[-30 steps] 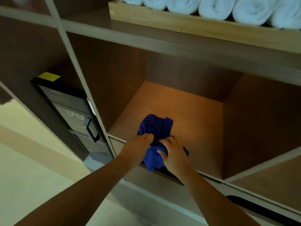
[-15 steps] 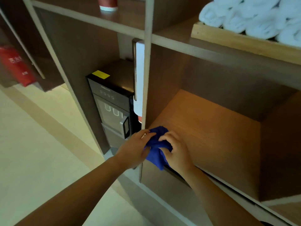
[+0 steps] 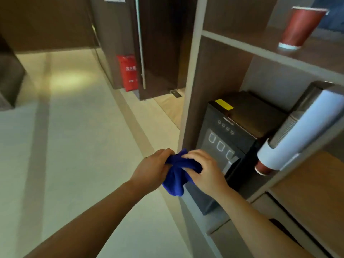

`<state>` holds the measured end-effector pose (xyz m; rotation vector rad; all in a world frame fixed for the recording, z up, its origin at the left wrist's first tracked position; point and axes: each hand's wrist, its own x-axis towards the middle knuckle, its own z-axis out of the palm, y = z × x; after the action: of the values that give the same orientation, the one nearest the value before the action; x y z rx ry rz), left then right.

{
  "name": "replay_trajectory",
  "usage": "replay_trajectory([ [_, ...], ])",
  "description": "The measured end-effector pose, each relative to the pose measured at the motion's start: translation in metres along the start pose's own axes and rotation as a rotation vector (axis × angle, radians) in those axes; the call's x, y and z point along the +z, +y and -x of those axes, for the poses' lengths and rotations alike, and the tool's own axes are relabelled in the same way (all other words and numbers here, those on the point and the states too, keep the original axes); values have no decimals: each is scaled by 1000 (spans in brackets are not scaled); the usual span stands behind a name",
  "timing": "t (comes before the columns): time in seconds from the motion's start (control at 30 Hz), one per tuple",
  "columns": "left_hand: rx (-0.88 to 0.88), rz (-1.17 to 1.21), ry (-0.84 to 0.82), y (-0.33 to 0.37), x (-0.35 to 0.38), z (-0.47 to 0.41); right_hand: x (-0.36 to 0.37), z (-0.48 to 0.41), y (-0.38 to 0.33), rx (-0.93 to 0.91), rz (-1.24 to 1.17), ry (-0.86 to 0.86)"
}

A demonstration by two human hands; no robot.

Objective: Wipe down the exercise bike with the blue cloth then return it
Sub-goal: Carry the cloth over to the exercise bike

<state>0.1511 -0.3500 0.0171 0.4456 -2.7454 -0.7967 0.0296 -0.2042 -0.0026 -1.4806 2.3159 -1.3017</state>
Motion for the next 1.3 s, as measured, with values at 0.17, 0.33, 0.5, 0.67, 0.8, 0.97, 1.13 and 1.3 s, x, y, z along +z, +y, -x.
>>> replay_trajectory([
  [0.17, -182, 21, 167, -76, -76, 46, 96, -63, -60, -140, -147, -125],
  [0.33, -363, 7, 371, -141, -143, 101, 186, -111, -133, -241, -287, -299],
  [0.5, -525, -10, 553, -204, -191, 153, 277, -144, -196, -288, -366, -517],
  [0.67, -687, -21, 653, -271, -225, 188, 363, -182, -248, -297, -481, -638],
  [0.8, -766, -7, 703, -335, -265, 199, 433, -226, -284, -326, -532, -709],
  [0.97, -828, 165, 661, -410, -324, 199, 506, -295, -326, -483, -506, -797],
  [1.13, -913, 130, 687, -477, -367, 214, 579, -345, -373, -647, -495, -857],
  [1.3, -1034, 100, 709, -525, -393, 253, 651, -363, -422, -729, -532, -940],
])
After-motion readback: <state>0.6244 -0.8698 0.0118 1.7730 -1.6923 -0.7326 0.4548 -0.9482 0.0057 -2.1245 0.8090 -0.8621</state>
